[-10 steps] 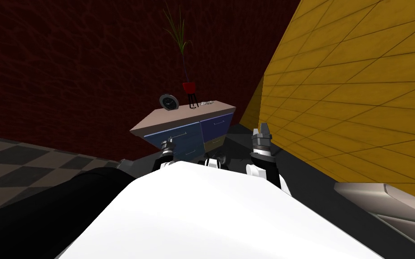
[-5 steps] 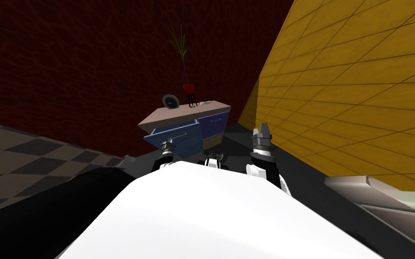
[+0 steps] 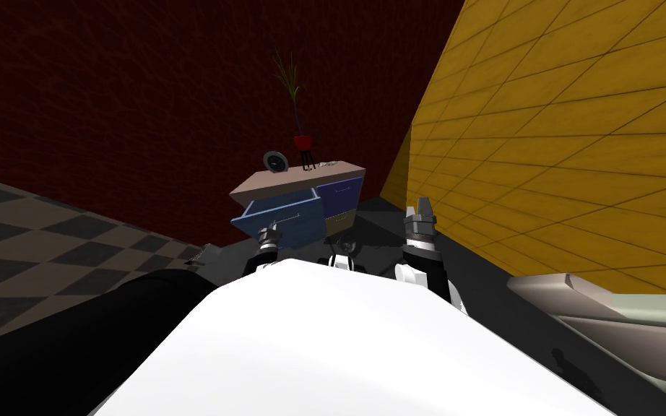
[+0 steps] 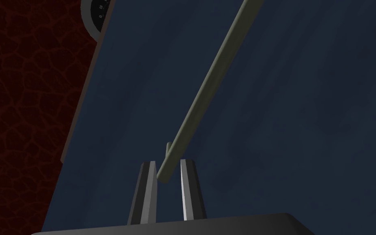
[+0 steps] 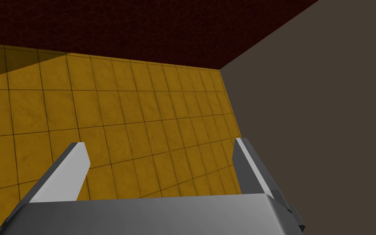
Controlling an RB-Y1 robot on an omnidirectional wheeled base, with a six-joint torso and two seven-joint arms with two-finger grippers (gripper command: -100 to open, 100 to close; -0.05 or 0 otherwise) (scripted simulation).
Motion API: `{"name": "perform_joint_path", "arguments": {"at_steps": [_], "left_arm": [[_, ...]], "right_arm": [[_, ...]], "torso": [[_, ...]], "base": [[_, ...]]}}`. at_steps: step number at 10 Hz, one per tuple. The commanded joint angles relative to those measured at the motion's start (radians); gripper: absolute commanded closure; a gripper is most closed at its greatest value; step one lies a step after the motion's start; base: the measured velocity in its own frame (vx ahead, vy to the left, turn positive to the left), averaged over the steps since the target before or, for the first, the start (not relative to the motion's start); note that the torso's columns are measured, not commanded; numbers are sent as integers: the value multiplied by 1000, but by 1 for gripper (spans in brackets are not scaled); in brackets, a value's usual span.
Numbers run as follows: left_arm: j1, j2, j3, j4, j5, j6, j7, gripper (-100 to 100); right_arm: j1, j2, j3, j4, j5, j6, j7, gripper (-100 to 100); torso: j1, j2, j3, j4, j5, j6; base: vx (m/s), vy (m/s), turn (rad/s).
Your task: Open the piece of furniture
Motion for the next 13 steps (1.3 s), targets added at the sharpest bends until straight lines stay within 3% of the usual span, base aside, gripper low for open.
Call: {"name": "perform_joint_path", "arguments": {"at_steps": [1,9,10,11,13], "left_arm": [[34,-3,7,-50,14,22,4,-100],[169,-15,36,-249,68,112,18,-100],[157,-18,33,-224,62,117,14,-100],[159,-18,34,-225,63,122,14,0],[161,-19,33,-220,62,125,14,0]], "right_arm": [[0,0,0,0,0,0,0,0],[0,0,0,0,0,0,0,0],[0,0,0,0,0,0,0,0],[0,0,0,0,0,0,0,0],[0,0,0,0,0,0,0,0]], "torso": [[2,-4,-2,-3,2,0],[-2,3,1,1,-1,0],[-5,4,1,2,-3,0],[-5,4,2,1,-1,1],[-1,2,1,-1,1,1]], "base": [[29,4,2],[37,3,-1],[20,6,6],[0,0,0],[0,0,0]]}}
